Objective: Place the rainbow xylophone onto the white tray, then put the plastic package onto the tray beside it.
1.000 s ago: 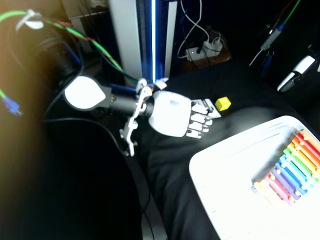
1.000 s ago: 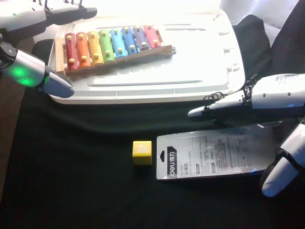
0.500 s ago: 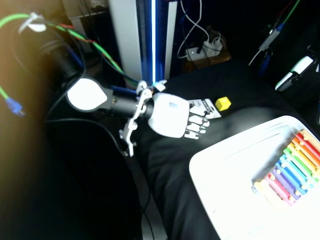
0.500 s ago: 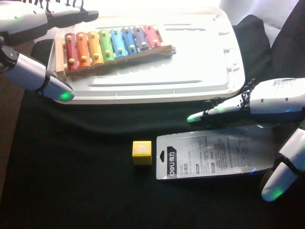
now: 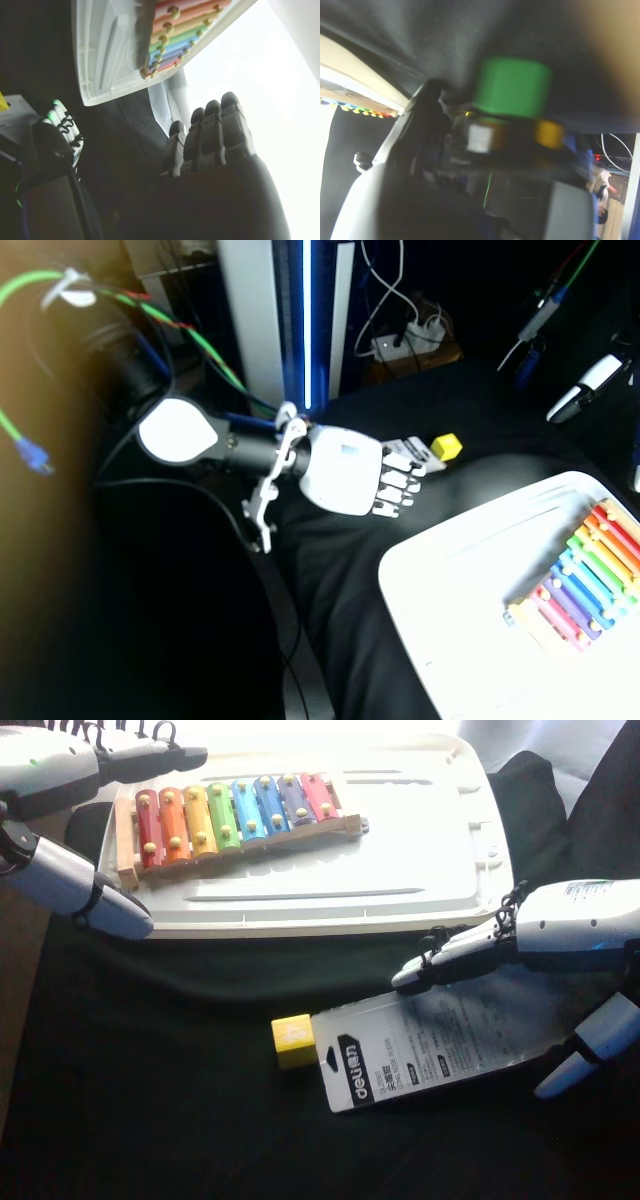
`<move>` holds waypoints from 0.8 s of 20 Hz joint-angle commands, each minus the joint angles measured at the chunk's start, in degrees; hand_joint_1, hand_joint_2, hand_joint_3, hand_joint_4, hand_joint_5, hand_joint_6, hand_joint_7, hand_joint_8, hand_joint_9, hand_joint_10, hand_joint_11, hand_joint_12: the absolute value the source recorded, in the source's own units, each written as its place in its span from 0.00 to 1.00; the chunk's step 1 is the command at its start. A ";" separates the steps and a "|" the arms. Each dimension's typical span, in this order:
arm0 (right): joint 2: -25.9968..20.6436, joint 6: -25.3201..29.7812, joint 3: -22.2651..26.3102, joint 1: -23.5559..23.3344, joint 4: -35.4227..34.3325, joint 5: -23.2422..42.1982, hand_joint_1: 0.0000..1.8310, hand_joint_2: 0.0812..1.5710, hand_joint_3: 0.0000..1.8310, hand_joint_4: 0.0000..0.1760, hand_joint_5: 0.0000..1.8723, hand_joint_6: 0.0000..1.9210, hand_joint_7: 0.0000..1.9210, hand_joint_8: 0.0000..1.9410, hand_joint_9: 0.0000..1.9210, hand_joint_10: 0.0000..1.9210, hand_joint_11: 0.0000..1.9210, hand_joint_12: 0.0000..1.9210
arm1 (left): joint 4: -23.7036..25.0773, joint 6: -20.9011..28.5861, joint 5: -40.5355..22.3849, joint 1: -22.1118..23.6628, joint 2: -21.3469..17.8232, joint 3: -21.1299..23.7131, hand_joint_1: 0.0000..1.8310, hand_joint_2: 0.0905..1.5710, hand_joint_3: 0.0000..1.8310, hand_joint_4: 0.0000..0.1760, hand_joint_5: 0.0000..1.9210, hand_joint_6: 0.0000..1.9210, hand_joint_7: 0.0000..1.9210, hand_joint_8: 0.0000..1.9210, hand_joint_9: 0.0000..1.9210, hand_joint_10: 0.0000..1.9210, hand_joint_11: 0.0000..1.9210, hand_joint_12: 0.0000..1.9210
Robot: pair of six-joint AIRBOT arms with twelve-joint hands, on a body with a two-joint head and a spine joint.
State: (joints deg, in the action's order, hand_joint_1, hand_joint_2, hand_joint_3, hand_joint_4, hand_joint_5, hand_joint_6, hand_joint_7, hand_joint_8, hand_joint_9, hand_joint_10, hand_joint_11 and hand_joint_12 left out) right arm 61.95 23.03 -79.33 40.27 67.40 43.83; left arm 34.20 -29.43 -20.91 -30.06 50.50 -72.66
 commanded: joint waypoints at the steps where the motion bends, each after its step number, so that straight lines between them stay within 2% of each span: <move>1: 0.67 0.36 0.06 0.06 -1.20 2.43 0.69 0.57 0.01 0.00 0.20 0.00 0.24 0.00 0.28 0.00 0.30 0.21 | -1.66 -0.31 -5.00 0.37 0.13 0.17 0.41 0.47 0.00 0.58 0.00 0.00 0.00 0.00 0.00 0.00 0.00 0.00; 2: 0.74 0.36 0.00 0.06 -1.20 2.44 0.70 0.59 0.00 0.00 0.23 0.00 0.27 0.00 0.33 0.01 0.30 0.28 | -1.81 -0.40 -5.07 0.26 0.15 0.17 0.40 0.47 0.00 0.67 0.00 0.00 0.00 0.00 0.00 0.00 0.00 0.00; 4: 0.83 0.36 0.00 0.06 -1.20 2.45 0.73 0.67 0.00 0.00 0.26 0.00 0.32 0.01 0.40 0.03 0.29 0.52 | -2.12 -0.49 -5.23 -0.03 0.16 0.17 0.40 0.46 0.00 0.65 0.00 0.00 0.00 0.00 0.00 0.00 0.00 0.00; 5: 0.87 0.36 -0.01 0.06 -1.20 2.45 0.71 0.66 0.00 0.00 0.26 0.00 0.33 0.01 0.40 0.04 0.25 0.57 | -2.17 -0.61 -5.23 -0.13 0.20 0.17 0.40 0.46 0.00 0.70 0.00 0.00 0.00 0.00 0.00 0.00 0.00 0.00; 6: 0.86 0.36 -0.01 0.06 -1.21 2.45 0.71 0.66 0.00 0.00 0.26 0.00 0.33 0.00 0.39 0.03 0.25 0.57 | -2.22 -0.72 -5.23 -0.18 0.25 0.17 0.40 0.47 0.00 0.65 0.00 0.00 0.00 0.00 0.00 0.00 0.00 0.00; 7: 0.85 0.36 -0.01 0.05 -1.24 2.46 0.71 0.66 0.00 0.00 0.26 0.00 0.33 0.00 0.39 0.03 0.25 0.57 | -2.26 -0.78 -5.23 -0.21 0.26 0.16 0.40 0.47 0.00 0.65 0.00 0.00 0.00 0.00 0.00 0.00 0.00 0.00; 8: 0.85 0.36 -0.01 0.05 -1.28 2.46 0.70 0.66 0.00 0.00 0.29 0.00 0.33 0.00 0.40 0.03 0.26 0.55 | -2.27 -0.82 -5.22 -0.23 0.28 0.16 0.42 0.47 0.00 0.56 0.00 0.00 0.00 0.00 0.00 0.00 0.00 0.00; 9: 0.84 0.35 -0.01 0.04 -1.45 2.46 0.71 0.65 0.00 0.00 0.31 0.00 0.35 0.01 0.42 0.05 0.28 0.58 | -2.30 -0.91 -5.20 -0.26 0.33 0.16 0.42 0.47 0.00 0.55 0.00 0.00 0.00 0.00 0.00 0.00 0.00 0.00; 10: 0.77 0.35 -0.01 0.04 -1.87 2.46 0.72 0.66 0.00 0.00 0.32 0.00 0.37 0.01 0.46 0.07 0.30 0.61 | -2.37 -0.98 -5.20 -0.31 0.39 0.14 0.42 0.46 0.00 0.62 0.00 0.00 0.00 0.00 0.00 0.00 0.00 0.00; 12: 0.64 0.34 -0.01 0.04 -2.70 2.47 0.77 0.65 0.00 0.00 0.34 0.00 0.41 0.01 0.45 0.49 0.42 0.71 | -2.73 -1.28 -5.19 -0.53 0.48 0.13 0.41 0.46 0.00 0.71 0.00 0.00 0.00 0.00 0.00 0.00 0.00 0.00; 13: 0.62 0.34 -0.01 0.04 -3.04 2.47 0.75 0.71 0.01 0.00 0.36 0.00 0.43 0.51 0.47 0.64 0.48 0.74 | -2.87 -1.34 -5.19 -0.63 0.52 0.12 0.40 0.45 0.00 0.78 0.00 0.00 0.00 0.00 0.00 0.00 0.00 0.00; 14: 0.62 0.34 0.00 0.04 -3.41 2.48 0.80 0.72 0.00 0.00 0.37 0.01 0.42 0.65 0.43 0.68 0.49 0.75 | -2.91 -1.36 -5.19 -0.74 0.57 0.12 0.40 0.45 0.00 0.83 0.00 0.00 0.00 0.00 0.00 0.00 0.00 0.00; 15: 0.62 0.34 0.00 0.04 -3.67 2.48 0.81 0.72 0.00 0.00 0.38 0.01 0.42 0.68 0.42 0.69 0.49 0.75 | -2.92 -1.38 -5.19 -0.80 0.64 0.12 0.39 0.46 0.00 0.89 0.00 0.00 0.00 0.00 0.00 0.00 0.00 0.00; 16: 0.64 0.33 0.00 0.03 -3.92 2.50 0.81 0.72 0.00 0.00 0.39 0.01 0.37 0.68 0.46 0.69 0.47 0.74 | -2.94 -1.42 -5.19 -0.82 0.71 0.11 0.39 0.46 0.00 0.97 0.00 0.00 0.00 0.00 0.00 0.00 0.00 0.00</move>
State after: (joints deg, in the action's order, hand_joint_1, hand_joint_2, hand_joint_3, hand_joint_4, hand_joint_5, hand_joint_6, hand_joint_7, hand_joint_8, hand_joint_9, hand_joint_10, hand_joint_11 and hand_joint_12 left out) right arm 62.48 23.77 -79.37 40.27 64.90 44.27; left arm 32.77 -30.68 -21.02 -31.07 50.98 -72.66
